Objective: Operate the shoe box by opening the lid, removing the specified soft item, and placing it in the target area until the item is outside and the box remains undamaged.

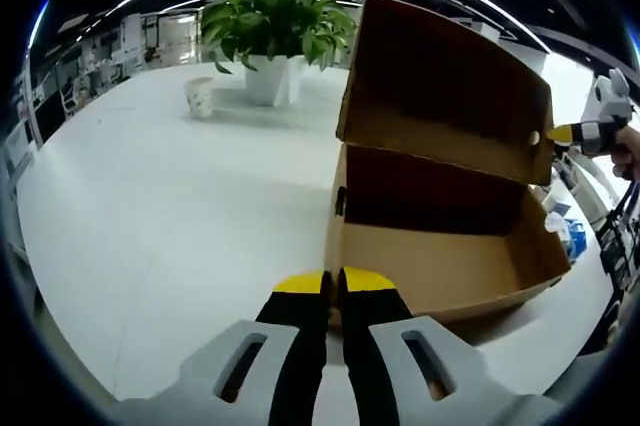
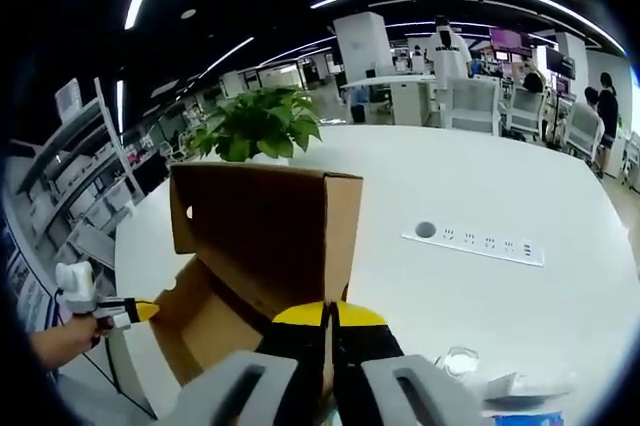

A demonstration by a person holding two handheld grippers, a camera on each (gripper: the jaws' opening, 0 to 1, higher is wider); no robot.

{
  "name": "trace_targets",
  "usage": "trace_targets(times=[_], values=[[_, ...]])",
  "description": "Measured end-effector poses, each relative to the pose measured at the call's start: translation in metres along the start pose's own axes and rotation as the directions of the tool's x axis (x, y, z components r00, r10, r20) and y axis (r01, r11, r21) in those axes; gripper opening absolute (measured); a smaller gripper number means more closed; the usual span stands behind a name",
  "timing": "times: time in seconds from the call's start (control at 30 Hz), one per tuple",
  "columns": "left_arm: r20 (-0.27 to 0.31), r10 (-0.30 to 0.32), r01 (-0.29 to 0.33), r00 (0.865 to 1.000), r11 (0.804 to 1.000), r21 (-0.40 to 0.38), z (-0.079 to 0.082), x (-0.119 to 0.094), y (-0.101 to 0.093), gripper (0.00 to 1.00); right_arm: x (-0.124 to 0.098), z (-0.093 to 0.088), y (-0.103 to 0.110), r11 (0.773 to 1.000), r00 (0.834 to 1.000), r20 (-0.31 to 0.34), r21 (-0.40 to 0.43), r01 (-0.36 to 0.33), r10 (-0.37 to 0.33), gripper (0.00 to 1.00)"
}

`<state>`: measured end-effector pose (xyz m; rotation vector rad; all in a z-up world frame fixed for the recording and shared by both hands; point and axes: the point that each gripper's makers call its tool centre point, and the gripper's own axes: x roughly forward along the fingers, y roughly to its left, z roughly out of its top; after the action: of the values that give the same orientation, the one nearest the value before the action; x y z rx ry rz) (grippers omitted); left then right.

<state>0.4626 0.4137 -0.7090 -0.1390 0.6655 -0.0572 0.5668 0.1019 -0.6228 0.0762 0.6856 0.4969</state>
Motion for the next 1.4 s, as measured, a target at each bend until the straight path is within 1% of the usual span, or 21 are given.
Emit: trace_targets(times=[0.47,1.03,1.4], values=[[0.003,-0.007,0.007,1.000,1.000,-0.001,-0.001,0.000,0.000,0.02,-0.009,-0.008,0.007,1.000,1.000,0.015,-0.030,0.001,-0.001,0.00],[0.007,-0.012,0.012,1.000,1.000,-0.003,-0.001,0.000,-0.001,0.02,-0.015,-0.015,0.011,0.998,1.000,0.026,-0.065,0.008,-0.006,0.00],[0.009,-0.016,0.016,1.000,1.000,-0.007,0.000,0.000,0.000,0.02,-0.016,-0.020,0.011,0.998,1.000,0.031,-0.065,0.007,-0.005,0.00]])
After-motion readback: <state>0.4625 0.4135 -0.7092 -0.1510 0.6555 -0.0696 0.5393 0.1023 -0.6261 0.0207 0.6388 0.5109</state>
